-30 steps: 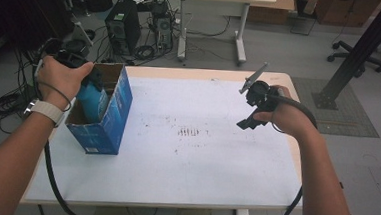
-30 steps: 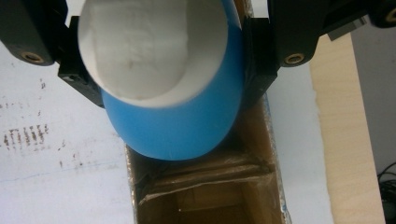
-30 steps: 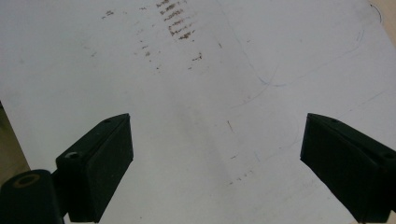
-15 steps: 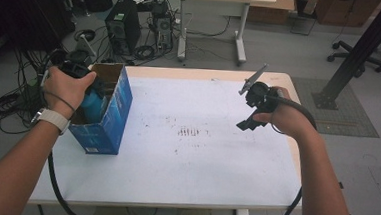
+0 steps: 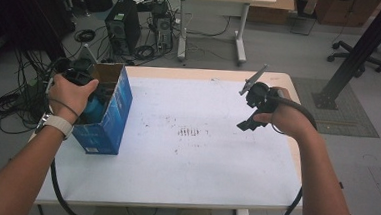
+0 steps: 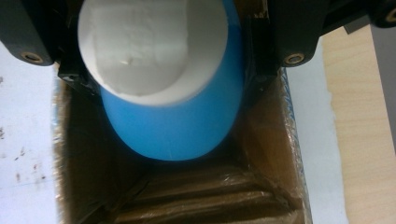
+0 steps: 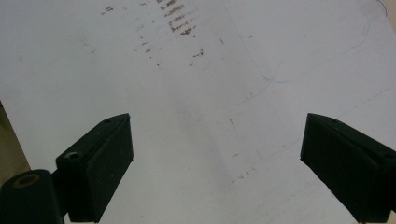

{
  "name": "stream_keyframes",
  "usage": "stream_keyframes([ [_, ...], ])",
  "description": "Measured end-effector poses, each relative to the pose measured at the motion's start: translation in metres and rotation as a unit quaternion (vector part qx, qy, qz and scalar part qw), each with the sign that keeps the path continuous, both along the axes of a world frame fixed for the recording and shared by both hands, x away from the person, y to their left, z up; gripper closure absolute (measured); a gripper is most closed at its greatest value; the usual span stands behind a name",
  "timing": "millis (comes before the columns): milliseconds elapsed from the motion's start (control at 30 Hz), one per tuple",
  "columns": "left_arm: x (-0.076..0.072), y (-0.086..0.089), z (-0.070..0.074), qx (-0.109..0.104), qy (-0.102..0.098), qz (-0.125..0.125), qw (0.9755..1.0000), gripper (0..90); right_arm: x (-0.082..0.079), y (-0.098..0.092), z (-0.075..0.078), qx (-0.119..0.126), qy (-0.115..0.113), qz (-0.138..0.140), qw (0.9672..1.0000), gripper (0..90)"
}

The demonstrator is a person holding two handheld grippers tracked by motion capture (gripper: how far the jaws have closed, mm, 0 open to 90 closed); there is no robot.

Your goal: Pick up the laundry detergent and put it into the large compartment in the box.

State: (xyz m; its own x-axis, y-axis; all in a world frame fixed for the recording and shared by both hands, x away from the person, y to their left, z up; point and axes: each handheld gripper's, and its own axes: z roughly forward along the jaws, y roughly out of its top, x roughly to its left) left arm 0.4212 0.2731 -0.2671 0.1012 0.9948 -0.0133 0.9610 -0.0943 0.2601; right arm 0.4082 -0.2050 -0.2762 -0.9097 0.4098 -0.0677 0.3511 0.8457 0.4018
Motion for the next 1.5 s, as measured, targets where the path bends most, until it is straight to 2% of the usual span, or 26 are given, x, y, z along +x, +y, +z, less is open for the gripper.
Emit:
stream_keyframes([
  [367, 0.0, 0.001, -0.014, -0.002, 0.002, -0.002, 1.0, 37.5, 0.001, 0.0, -0.002, -0.001, 0.002, -0.001, 1.0, 9.2],
  [567, 0.0, 0.001, -0.015, -0.001, -0.001, -0.002, 1.0, 37.4, 0.001, 0.001, -0.002, -0.001, 0.002, 0.0, 1.0, 9.2],
  [1033, 0.002, 0.002, -0.016, 0.0, 0.008, 0.003, 1.0, 37.0, -0.001, -0.001, -0.002, 0.0, 0.002, -0.002, 1.0, 9.2],
  [1500, 0.003, 0.004, -0.017, -0.004, 0.012, 0.0, 0.9999, 31.9, -0.002, 0.0, -0.002, -0.002, 0.003, -0.002, 1.0, 9.2],
])
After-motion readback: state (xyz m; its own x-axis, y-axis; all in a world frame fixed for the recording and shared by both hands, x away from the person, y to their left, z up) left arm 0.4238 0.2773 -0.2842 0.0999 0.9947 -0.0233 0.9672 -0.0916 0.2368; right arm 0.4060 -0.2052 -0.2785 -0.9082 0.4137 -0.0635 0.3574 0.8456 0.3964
